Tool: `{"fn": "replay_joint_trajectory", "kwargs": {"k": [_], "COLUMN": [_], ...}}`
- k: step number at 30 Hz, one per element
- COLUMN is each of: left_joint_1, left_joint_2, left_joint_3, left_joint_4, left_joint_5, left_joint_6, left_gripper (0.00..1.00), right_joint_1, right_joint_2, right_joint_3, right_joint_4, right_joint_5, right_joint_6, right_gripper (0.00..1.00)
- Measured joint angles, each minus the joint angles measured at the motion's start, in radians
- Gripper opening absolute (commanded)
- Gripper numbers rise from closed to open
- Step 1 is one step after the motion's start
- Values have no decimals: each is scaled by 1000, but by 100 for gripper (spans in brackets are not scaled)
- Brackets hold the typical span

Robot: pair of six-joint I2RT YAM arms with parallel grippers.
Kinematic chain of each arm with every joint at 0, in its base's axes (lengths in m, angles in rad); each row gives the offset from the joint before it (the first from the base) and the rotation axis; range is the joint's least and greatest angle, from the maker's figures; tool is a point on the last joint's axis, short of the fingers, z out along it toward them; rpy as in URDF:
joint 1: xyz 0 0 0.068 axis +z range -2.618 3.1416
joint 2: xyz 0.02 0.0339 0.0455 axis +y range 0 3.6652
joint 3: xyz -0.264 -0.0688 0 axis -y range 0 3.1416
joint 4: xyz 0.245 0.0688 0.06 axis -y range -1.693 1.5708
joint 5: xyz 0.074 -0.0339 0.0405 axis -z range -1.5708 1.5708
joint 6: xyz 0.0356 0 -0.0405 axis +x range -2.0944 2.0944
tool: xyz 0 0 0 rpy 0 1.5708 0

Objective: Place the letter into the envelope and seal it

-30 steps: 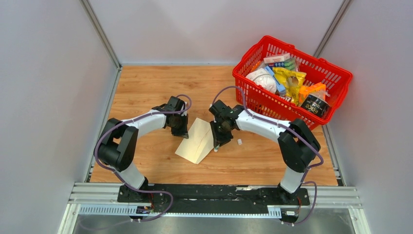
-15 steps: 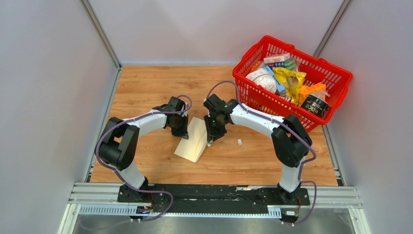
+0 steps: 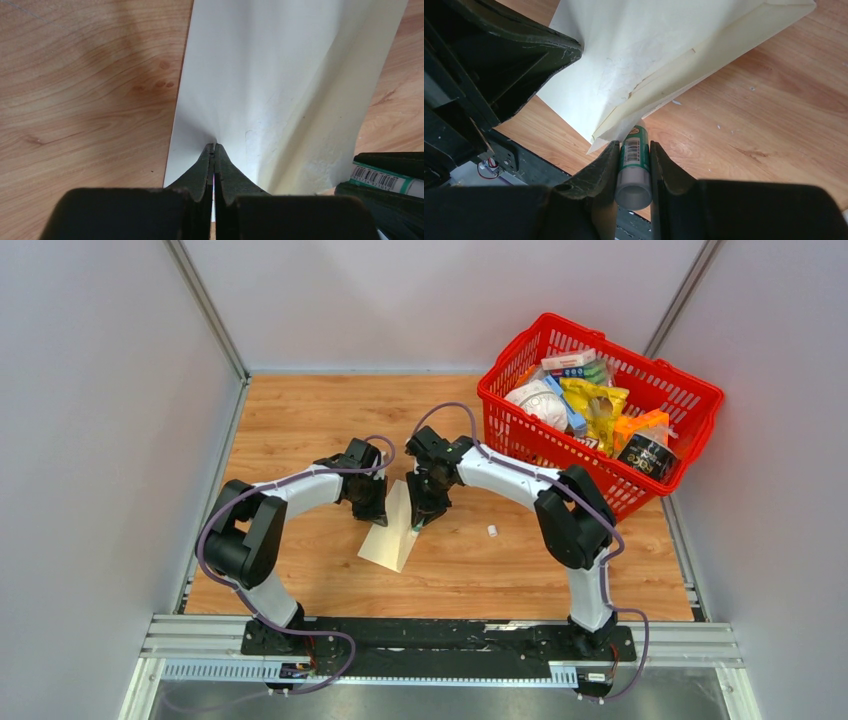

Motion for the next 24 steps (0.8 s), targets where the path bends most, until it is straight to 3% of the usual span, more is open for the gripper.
{"fn": "replay_joint_trajectory", "kwargs": {"k": [24], "left_joint_1": [0], "left_joint_2": [-2], "left_joint_3": [0], "left_joint_4": [-1], "left_joint_5": [29], "left_joint_6": [11], "left_gripper": [0], "right_joint_1": [-50], "right_joint_2": [60], "right_joint_3": [95], "right_joint_4": [-18], "right_joint_5": [-84], "right_joint_6": [-3], "right_gripper": [0]}}
